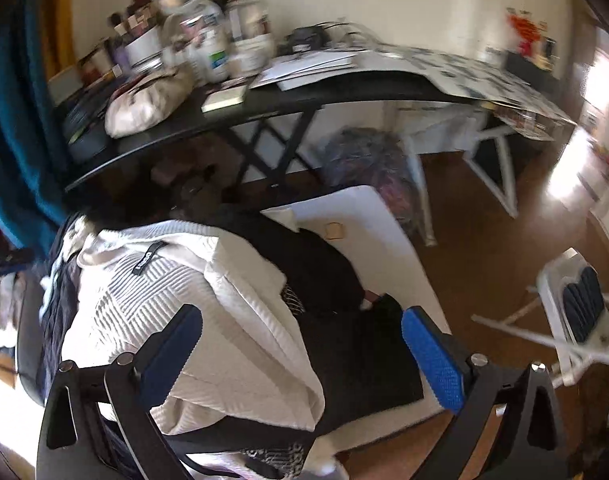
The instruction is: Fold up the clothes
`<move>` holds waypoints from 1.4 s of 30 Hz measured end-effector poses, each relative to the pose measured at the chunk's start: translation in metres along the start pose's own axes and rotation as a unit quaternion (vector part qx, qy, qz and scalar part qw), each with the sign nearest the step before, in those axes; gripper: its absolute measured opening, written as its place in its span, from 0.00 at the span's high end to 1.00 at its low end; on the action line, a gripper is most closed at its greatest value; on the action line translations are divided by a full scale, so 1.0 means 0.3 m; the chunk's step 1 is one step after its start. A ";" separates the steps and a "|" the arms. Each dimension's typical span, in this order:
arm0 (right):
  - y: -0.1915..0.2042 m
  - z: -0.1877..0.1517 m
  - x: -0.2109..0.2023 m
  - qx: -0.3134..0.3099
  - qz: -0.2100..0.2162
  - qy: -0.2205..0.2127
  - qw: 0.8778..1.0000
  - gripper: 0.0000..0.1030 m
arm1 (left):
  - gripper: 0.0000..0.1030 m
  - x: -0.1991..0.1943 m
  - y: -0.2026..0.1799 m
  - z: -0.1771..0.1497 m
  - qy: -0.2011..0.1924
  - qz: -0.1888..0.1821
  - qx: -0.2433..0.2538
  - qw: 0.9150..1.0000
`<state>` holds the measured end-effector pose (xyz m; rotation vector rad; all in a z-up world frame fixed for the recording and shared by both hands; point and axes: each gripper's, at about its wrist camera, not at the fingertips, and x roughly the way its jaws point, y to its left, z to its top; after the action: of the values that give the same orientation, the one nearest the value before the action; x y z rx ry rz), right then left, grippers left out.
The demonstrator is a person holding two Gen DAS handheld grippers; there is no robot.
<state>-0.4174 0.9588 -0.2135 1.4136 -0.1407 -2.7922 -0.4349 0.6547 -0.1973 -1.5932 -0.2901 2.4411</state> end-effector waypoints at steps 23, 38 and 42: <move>0.023 0.298 0.173 -0.179 0.212 0.030 0.960 0.03 | 0.17 -0.110 -0.170 -0.092 -0.043 0.139 -0.177 0.973; 0.669 0.075 -0.297 -0.217 0.196 -0.007 0.956 0.03 | 0.17 -0.726 0.300 -0.533 -0.131 0.137 -0.232 0.954; 1.010 -0.145 -0.526 -0.241 0.182 -0.020 0.953 0.03 | 0.17 -0.971 0.570 -0.799 -0.146 0.160 -0.229 0.949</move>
<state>-0.2987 0.6612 -0.0868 1.0842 0.2407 -2.3346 -0.1127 0.4205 -0.0846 -1.5276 -0.7512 3.0391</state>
